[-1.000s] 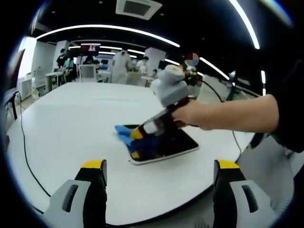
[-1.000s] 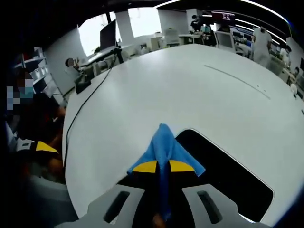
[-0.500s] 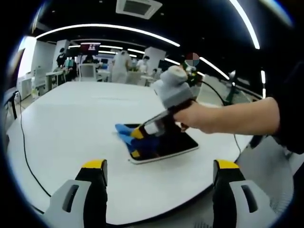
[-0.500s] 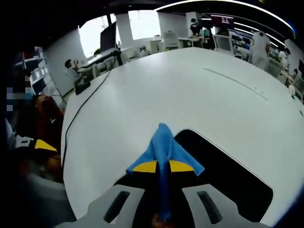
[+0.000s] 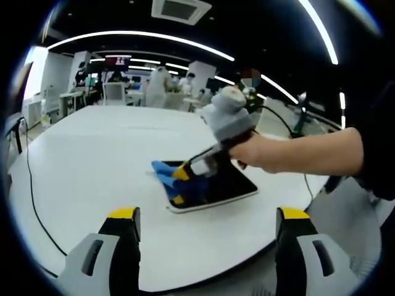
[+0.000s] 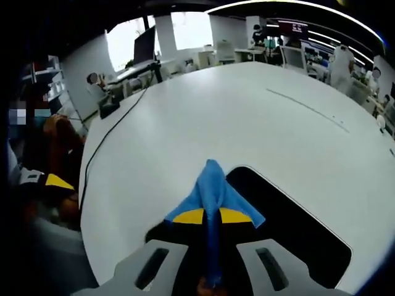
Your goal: Wipe the mirror surface with the cleaning cloth until all visible marks leave the cleaned area.
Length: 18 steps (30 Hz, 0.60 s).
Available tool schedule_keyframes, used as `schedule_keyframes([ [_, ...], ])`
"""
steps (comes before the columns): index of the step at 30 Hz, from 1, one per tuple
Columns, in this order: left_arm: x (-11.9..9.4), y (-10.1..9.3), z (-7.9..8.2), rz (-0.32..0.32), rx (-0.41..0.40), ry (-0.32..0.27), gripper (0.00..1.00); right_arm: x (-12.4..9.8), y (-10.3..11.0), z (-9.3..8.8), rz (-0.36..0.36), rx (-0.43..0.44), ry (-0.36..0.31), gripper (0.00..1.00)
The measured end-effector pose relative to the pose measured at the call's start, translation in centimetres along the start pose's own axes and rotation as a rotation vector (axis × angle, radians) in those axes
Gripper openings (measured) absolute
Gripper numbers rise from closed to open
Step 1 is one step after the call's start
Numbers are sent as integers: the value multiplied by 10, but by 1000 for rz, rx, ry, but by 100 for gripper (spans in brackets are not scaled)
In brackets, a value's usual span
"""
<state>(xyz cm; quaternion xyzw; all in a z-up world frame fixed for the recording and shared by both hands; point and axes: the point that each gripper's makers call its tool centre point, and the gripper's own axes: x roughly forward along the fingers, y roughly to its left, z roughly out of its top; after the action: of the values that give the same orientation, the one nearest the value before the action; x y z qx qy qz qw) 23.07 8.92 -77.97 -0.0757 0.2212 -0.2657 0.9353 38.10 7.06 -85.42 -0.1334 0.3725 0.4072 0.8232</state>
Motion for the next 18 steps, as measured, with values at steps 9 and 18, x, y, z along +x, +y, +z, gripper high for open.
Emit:
schedule_keyframes([
  [9,0,1,1,2,3,-3,91,-6,-4,-5,4,20,-14,2],
  [18,0,1,1,3,6,-7,90,-9,-8,-8,8,38,-14,2],
])
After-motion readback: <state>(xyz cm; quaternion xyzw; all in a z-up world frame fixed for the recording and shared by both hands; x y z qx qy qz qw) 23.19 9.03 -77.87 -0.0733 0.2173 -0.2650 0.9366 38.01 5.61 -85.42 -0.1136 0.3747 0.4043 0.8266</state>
